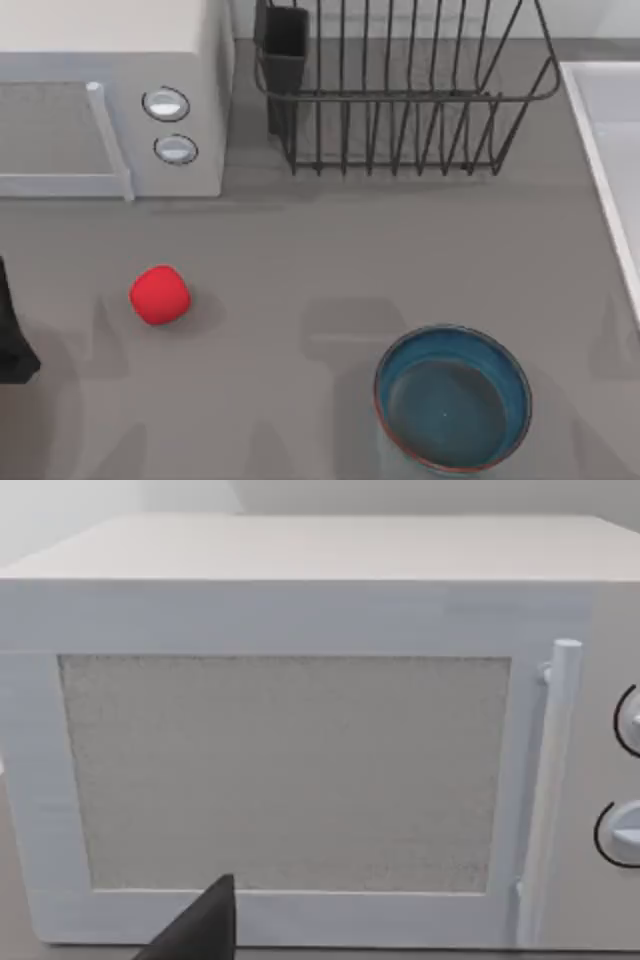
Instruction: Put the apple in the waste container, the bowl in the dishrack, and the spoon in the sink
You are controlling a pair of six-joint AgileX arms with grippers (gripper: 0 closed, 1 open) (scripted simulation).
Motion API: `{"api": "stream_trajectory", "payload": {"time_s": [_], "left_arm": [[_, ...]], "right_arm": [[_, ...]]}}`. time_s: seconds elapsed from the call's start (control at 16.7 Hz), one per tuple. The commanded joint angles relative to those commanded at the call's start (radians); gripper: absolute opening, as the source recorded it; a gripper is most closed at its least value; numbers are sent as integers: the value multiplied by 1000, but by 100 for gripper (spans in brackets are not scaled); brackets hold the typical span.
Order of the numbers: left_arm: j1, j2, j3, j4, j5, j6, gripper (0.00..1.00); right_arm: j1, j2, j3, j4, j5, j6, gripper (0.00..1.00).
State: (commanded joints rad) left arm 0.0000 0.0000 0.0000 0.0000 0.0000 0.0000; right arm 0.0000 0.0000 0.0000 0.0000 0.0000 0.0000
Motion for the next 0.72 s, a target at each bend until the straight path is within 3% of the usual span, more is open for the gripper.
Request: {"api": "stream_trajectory", "payload": {"time_s": [0.36, 0.72], "left_arm": [[-42, 101, 73, -48, 6, 39, 100], [-168, 538, 323, -287, 6, 187, 100]], "right_arm": [[0, 0, 0, 0, 0, 0, 100], [0, 0, 0, 0, 0, 0, 100]]}}
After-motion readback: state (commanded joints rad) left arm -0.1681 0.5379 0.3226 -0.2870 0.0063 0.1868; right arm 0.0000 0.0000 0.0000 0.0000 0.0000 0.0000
